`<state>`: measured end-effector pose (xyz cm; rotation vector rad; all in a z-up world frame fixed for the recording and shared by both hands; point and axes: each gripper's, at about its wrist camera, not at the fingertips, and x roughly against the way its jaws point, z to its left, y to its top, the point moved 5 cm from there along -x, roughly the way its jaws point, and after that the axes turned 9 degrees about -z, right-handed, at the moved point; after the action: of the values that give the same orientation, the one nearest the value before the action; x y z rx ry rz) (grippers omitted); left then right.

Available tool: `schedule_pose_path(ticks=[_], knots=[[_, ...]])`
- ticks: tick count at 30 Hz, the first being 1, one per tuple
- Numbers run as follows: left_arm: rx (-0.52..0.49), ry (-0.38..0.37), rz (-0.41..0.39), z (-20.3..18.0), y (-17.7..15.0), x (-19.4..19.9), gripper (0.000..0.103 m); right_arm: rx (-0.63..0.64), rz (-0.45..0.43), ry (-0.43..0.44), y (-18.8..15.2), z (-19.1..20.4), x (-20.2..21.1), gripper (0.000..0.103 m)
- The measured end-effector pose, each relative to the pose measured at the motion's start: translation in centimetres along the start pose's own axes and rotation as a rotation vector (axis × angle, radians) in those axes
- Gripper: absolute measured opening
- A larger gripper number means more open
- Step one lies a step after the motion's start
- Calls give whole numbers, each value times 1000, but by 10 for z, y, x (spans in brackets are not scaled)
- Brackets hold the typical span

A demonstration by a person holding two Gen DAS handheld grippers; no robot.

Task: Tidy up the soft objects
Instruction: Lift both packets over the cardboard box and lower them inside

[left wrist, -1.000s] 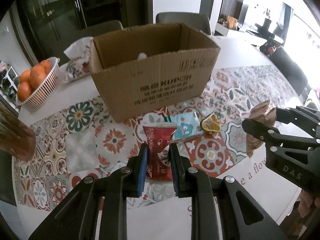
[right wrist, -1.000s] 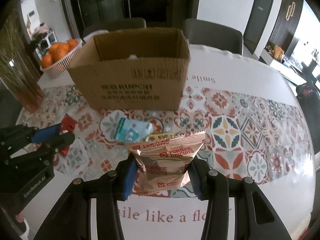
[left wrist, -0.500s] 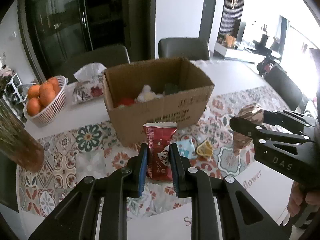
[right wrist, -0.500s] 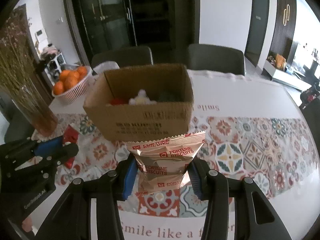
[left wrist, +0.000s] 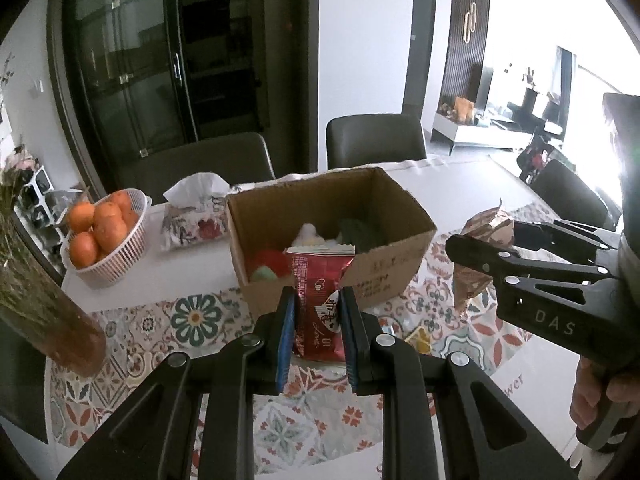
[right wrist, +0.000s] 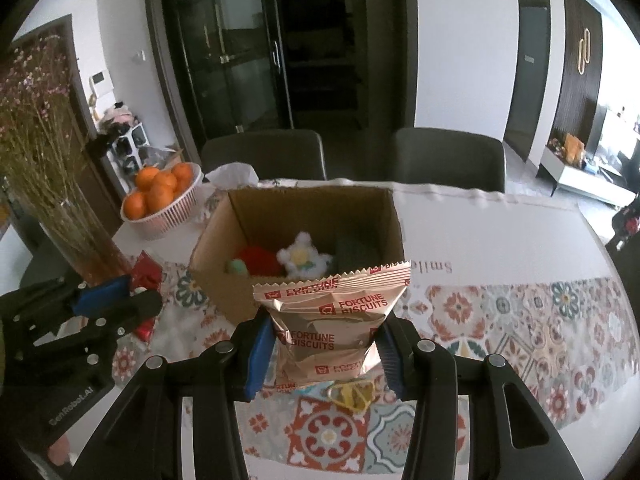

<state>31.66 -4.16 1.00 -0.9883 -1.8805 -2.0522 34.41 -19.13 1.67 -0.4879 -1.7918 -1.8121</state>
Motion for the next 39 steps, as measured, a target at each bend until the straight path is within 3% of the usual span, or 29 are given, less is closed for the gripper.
schedule_pose_path(ticks=[18,29,39], knots=[[-1,-6,-7,9,38,-40,22,-34,-3,42,39,-10,-38,47],[48,-8,67,27,44,-77,22,-42,52,47,50,-10,-78,47],[91,-9,150,42,35,-118,22,-60,161,59,40,-11,-124,48]])
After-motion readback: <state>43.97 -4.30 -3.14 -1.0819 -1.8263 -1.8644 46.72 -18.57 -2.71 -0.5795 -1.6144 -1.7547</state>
